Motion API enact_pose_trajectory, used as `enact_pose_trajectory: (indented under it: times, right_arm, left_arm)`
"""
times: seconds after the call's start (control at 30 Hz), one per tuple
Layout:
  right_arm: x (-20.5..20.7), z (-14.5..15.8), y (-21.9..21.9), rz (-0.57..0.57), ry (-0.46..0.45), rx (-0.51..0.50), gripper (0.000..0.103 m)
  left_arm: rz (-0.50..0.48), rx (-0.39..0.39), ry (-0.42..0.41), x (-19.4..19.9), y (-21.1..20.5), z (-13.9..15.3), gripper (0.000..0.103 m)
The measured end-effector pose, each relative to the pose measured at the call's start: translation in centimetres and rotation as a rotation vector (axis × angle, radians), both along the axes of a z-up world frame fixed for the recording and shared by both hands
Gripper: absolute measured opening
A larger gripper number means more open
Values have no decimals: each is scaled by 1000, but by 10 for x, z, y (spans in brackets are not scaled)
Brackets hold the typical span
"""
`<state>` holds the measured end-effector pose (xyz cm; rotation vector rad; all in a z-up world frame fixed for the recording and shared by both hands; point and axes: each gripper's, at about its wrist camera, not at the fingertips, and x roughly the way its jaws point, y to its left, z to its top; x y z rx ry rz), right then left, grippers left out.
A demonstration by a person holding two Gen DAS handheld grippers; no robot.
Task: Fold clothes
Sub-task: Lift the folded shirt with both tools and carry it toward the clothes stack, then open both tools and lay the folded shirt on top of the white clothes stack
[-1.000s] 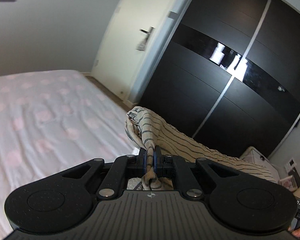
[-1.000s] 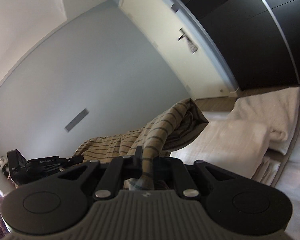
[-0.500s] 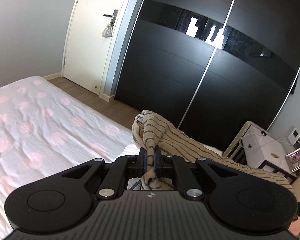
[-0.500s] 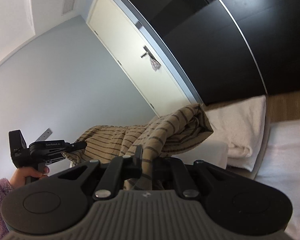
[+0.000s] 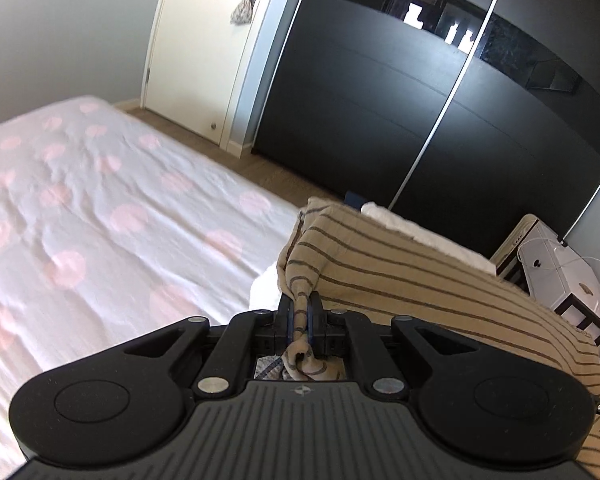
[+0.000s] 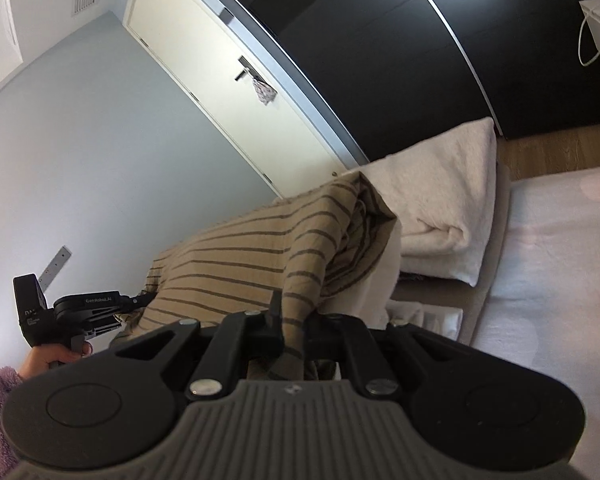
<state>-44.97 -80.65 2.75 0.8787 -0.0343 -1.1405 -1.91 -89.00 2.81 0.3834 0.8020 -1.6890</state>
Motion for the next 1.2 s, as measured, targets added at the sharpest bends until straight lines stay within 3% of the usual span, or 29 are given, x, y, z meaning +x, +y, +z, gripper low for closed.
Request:
enact_pose_trajectory:
  times: [0.23, 0.37, 0.5, 0.63, 0.8, 0.93, 1.03, 1.2]
  right_arm:
    - [1, -10, -10, 23, 23, 23, 9]
    - [-5, -1, -6, 33, 42, 24, 11]
    - [-17, 8, 2, 16, 75, 18, 20]
    - [-34, 15, 14, -23, 110, 9, 23]
    - [-42, 32, 39, -34, 168, -84, 23]
    - [-19, 46, 53, 75, 212, -190, 23]
    - [11, 52, 56, 154, 246, -250, 23]
    - [48, 40, 44, 212, 319, -232, 23]
  left_arm:
    - [26, 30, 5, 1, 1, -10, 5]
    - [8, 15, -30, 0, 9, 4, 11]
    - [19, 7, -121, 0, 23, 23, 14]
    - [83, 32, -193, 5, 41, 37, 15]
    - [105, -28, -157, 5, 68, 55, 15]
    - [21, -102, -126, -15, 83, 64, 15]
    - [-39, -106, -119, -34, 85, 60, 15]
    - [-35, -82, -149, -46, 86, 36, 15]
